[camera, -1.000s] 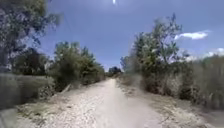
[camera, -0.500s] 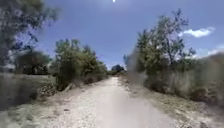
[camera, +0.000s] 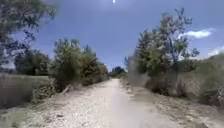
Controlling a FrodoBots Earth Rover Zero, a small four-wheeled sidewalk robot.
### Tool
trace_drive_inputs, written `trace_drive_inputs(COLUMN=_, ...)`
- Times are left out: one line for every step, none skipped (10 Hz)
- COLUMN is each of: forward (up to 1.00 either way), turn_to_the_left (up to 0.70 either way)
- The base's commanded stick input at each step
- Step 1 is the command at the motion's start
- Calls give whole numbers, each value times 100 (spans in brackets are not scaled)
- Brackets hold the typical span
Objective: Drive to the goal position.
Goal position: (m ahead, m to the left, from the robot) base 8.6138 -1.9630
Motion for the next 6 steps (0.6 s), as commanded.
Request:
trace_drive_inputs(forward=45, turn_to_the_left=0)
trace_drive_inputs(forward=45, turn_to_the_left=0)
trace_drive_inputs(forward=45, turn_to_the_left=0)
trace_drive_inputs(forward=45, turn_to_the_left=0)
trace_drive_inputs(forward=45, turn_to_the_left=0)
trace_drive_inputs(forward=45, turn_to_the_left=0)
